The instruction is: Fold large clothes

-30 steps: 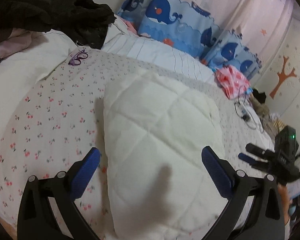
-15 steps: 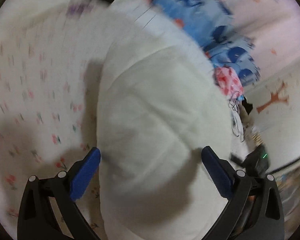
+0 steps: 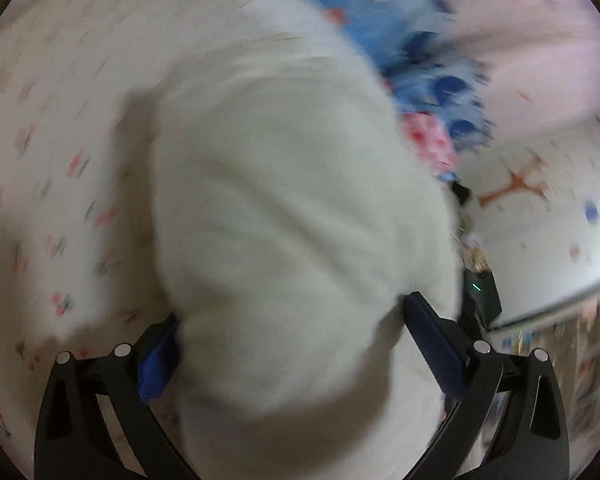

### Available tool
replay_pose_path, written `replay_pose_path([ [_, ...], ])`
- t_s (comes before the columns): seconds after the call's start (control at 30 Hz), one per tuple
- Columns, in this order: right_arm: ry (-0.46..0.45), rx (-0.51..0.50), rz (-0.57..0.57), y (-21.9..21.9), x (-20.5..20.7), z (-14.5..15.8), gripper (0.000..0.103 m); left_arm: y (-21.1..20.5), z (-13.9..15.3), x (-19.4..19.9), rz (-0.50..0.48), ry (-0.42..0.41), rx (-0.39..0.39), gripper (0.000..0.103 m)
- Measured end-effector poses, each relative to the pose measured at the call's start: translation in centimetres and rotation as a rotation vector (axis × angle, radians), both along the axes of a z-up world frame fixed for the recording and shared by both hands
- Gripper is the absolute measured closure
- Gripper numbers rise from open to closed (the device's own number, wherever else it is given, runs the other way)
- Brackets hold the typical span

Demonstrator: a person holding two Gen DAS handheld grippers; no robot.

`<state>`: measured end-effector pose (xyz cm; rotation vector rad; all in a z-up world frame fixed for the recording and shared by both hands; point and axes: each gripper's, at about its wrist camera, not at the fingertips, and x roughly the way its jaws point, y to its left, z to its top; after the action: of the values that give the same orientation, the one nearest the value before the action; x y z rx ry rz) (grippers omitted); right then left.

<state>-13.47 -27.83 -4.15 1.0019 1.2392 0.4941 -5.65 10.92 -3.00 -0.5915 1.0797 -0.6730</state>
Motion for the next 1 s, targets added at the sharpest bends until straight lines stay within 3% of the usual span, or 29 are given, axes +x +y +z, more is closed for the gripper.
replay_pose_path([
  [0.1, -0.107, 0.060, 0.040, 1.6, 0.4, 2.0, 0.006, -0.9, 3.9, -1.6, 0.001, -0.212, 0.076, 0.006],
  [0.17, -0.135, 0.091, 0.066, 2.4, 0.9, 2.4, 0.006, -0.1, 5.0, -1.9, 0.040, -0.265, 0.093, 0.006],
  [0.23, -0.064, -0.029, 0.116, 3.9, 1.5, 1.2, 0.006, 0.4, 4.4, -1.2, 0.090, -0.249, 0.222, 0.005],
  [0.27, -0.011, -0.104, 0.116, 4.3, 2.0, 0.2, 0.006, 0.4, 2.9, -0.4, 0.100, -0.177, 0.279, 0.005],
  [0.3, 0.010, -0.116, 0.097, 4.2, 2.2, -0.2, 0.007, 0.5, 1.6, 0.2, 0.116, -0.113, 0.310, 0.005],
  [0.33, 0.018, -0.106, 0.068, 3.8, 2.2, -0.2, 0.007, 0.5, 1.4, 0.4, 0.133, -0.100, 0.315, 0.005],
  [0.37, 0.005, -0.182, 0.016, 3.2, 2.2, 1.0, 0.007, 0.5, 1.6, 0.4, 0.130, -0.105, 0.306, 0.005],
  [0.43, -0.166, -0.384, -0.069, 2.9, 1.8, 5.7, 0.007, 0.3, 2.0, 0.2, 0.122, -0.127, 0.298, 0.005],
  [0.5, -0.361, -0.453, -0.087, 4.2, 1.4, 10.1, 0.007, 0.3, 1.8, 0.1, 0.132, -0.128, 0.310, 0.005],
  [0.57, -0.515, -0.506, -0.014, 7.5, 1.5, 13.4, 0.007, 0.6, 1.6, 0.0, 0.133, -0.122, 0.303, 0.005],
  [0.6, -0.544, -0.541, 0.020, 8.9, 1.6, 13.9, 0.007, 0.7, 1.7, 0.2, 0.135, -0.118, 0.302, 0.005],
  [0.67, -0.517, -0.642, 0.107, 12.3, 3.3, 12.9, 0.007, 0.6, 1.5, 0.2, 0.136, -0.120, 0.303, 0.005],
  [0.7, -0.428, -0.714, 0.128, 13.2, 4.9, 10.5, 0.007, 0.6, 1.5, 0.2, 0.137, -0.121, 0.301, 0.005],
  [0.73, -0.362, -0.707, 0.148, 13.1, 6.2, 7.5, 0.007, 1.0, 1.2, 0.0, 0.138, -0.118, 0.304, 0.005],
  [0.8, -0.304, -0.617, 0.123, 11.3, 6.7, 4.6, 0.006, 0.9, 0.8, 0.2, 0.139, -0.107, 0.333, 0.005],
  [1.0, -0.293, -0.752, 0.104, 10.8, 3.7, 7.7, 0.007, 0.8, 0.9, -0.1, 0.125, -0.125, 0.327, 0.005],
])
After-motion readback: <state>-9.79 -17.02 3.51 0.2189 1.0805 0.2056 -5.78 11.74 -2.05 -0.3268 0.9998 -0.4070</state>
